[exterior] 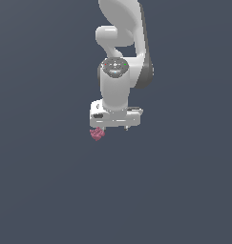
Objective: Pick up the object and move it to a goal position.
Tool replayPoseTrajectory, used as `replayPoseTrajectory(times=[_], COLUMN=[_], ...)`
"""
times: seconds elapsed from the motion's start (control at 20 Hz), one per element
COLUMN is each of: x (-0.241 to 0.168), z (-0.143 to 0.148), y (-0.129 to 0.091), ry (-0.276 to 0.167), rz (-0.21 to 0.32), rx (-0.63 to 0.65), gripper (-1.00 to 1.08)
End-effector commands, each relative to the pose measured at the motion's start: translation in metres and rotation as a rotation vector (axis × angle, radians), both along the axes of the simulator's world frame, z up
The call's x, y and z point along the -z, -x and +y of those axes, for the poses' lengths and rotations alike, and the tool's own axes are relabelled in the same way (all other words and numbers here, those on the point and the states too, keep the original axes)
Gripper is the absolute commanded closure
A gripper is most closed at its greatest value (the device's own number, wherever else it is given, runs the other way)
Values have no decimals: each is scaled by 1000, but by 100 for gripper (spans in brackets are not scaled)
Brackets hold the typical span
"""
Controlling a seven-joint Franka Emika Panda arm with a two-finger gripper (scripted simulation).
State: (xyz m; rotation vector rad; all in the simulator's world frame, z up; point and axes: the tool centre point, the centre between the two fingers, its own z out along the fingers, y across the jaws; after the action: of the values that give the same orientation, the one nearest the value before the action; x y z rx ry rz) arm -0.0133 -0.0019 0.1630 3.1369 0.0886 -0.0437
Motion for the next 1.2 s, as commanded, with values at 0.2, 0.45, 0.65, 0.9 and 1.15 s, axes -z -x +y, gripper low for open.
replayPoseTrajectory(times=[0.2, 0.45, 0.65, 0.9, 1.15], x=[-4, -10, -10, -6, 2], z=[-3, -10, -9, -12, -20], y=[2, 6, 6, 8, 12], ry=[0, 0, 0, -1, -2], rz=[3, 10, 10, 8, 6], rx=[3, 10, 10, 41, 117], gripper=[-92, -92, -92, -92, -92])
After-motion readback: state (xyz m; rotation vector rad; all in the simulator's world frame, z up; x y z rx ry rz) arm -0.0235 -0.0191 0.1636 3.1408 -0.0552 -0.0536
